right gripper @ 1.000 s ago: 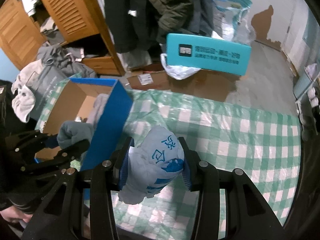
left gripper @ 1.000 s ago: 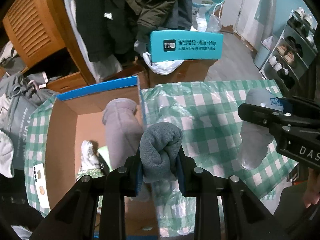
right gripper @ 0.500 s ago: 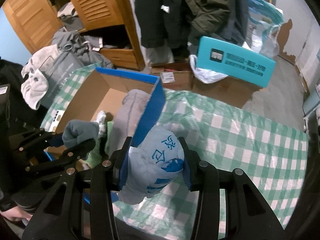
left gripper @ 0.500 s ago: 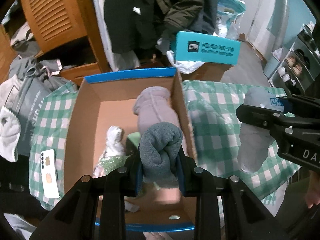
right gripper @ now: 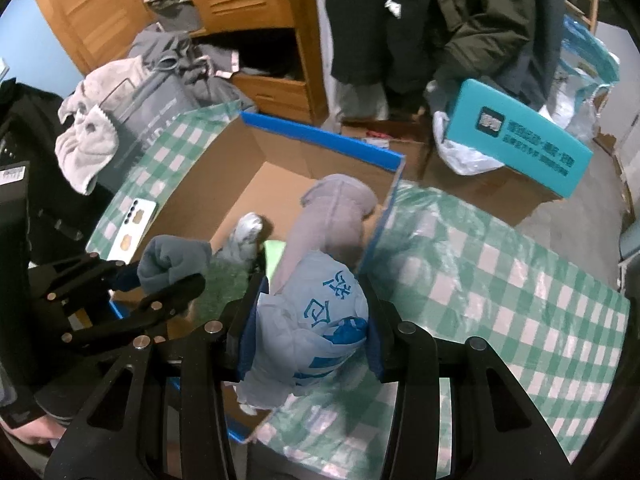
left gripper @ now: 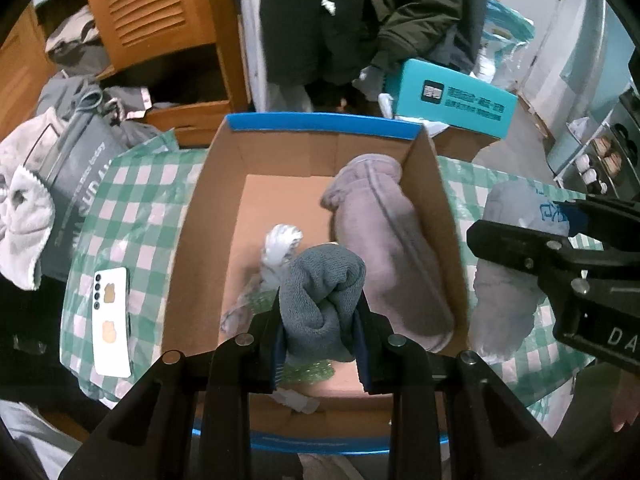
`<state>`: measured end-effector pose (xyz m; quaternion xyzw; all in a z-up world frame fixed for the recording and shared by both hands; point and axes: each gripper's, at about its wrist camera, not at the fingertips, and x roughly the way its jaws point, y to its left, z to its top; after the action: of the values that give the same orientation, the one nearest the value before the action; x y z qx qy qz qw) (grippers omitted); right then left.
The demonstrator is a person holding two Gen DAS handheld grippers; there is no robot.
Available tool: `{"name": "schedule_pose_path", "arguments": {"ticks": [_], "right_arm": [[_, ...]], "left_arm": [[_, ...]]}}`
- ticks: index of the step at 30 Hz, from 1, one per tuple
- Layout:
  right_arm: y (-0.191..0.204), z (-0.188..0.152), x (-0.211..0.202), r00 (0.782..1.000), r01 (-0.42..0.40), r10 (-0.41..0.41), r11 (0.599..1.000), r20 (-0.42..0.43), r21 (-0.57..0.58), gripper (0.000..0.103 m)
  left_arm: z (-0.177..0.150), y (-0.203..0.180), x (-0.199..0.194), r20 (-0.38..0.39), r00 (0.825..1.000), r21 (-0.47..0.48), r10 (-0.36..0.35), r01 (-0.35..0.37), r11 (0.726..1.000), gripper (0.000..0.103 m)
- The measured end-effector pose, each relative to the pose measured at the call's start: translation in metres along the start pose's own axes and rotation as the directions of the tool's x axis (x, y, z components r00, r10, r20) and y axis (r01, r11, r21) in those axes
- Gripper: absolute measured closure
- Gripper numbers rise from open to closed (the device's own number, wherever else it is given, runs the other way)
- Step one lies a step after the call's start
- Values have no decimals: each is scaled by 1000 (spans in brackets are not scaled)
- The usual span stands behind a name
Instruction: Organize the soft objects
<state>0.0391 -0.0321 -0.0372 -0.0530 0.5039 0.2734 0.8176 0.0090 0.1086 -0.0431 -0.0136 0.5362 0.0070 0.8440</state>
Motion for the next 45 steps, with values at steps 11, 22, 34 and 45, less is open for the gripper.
{"name": "schedule_pose_path", "arguments": {"ticks": [11, 22, 34, 45], "right_arm": [[20, 7, 15, 998, -49, 49, 999, -24, -2, 51], [14, 8, 6, 999, -52, 52, 998, -2, 35, 36], [-10, -13, -45, 996, -17, 10, 997, 90, 73, 35], [-24, -30, -94, 980, -2, -11, 998, 197, 67, 34]], "left_arm": [[-6, 16, 5, -20, 1000, -29, 5, -6, 1000, 61], [-8, 21, -10, -4, 1000, -37, 26, -26, 999, 37], [-3, 1, -61, 94, 995, 2, 33, -33, 999, 18], [1, -25, -85, 129, 992, 38, 4, -9, 999, 18]]}}
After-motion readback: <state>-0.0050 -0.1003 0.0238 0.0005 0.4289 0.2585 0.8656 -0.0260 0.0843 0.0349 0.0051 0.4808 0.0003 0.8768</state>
